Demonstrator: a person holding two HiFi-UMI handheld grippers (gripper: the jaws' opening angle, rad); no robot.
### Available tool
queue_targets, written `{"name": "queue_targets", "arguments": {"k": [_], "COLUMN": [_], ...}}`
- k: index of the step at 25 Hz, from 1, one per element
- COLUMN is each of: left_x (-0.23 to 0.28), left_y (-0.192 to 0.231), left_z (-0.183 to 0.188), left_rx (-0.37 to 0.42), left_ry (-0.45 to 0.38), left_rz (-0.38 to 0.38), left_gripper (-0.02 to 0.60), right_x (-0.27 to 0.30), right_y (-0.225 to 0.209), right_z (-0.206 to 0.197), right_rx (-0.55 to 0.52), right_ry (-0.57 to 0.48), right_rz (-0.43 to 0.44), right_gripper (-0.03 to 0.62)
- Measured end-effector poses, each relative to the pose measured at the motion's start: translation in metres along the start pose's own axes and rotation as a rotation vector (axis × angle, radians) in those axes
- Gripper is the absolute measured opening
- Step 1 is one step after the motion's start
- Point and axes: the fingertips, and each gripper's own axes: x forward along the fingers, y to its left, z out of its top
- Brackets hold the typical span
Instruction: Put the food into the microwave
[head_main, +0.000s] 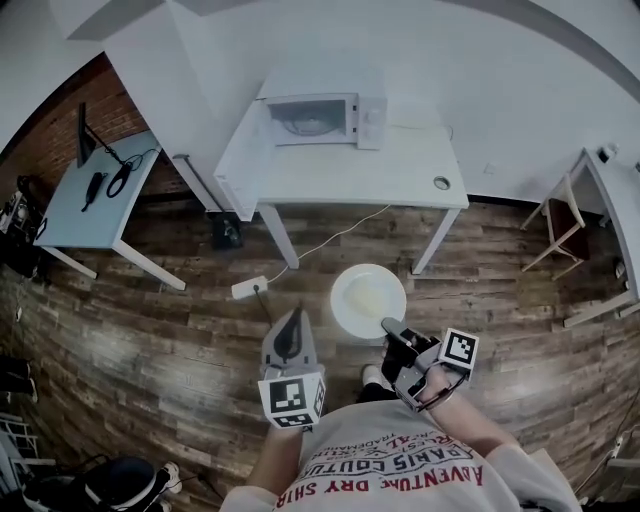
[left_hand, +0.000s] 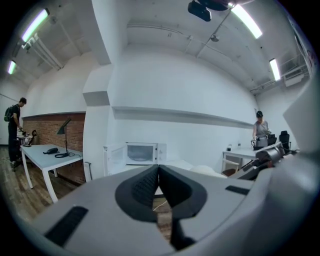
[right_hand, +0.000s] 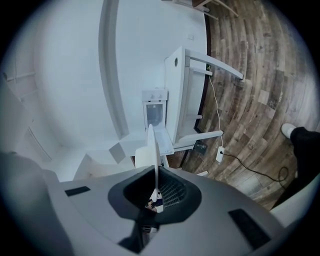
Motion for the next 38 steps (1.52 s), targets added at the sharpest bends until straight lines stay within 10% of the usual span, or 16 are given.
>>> {"name": "queue_targets", "arguments": {"k": [13, 38], "left_x": [0.117, 0.388], "left_y": [-0.005, 0.153], "left_z": [0.018, 0.063], "left_rx": [-0.037, 0.062], "left_ry": [0.021, 0.006], "left_rz": [0.040, -0.332], "left_gripper": [0.006, 0.006], "right_x": [0.059, 0.325], "right_y": [0.026, 0.072], "right_z": [0.124, 0.204], "right_rx": [0.006, 0.099], "right_ry": [0.008, -0.293], "right_rz": [-0.013, 0.011], "right_gripper": [0.021, 0.021]}}
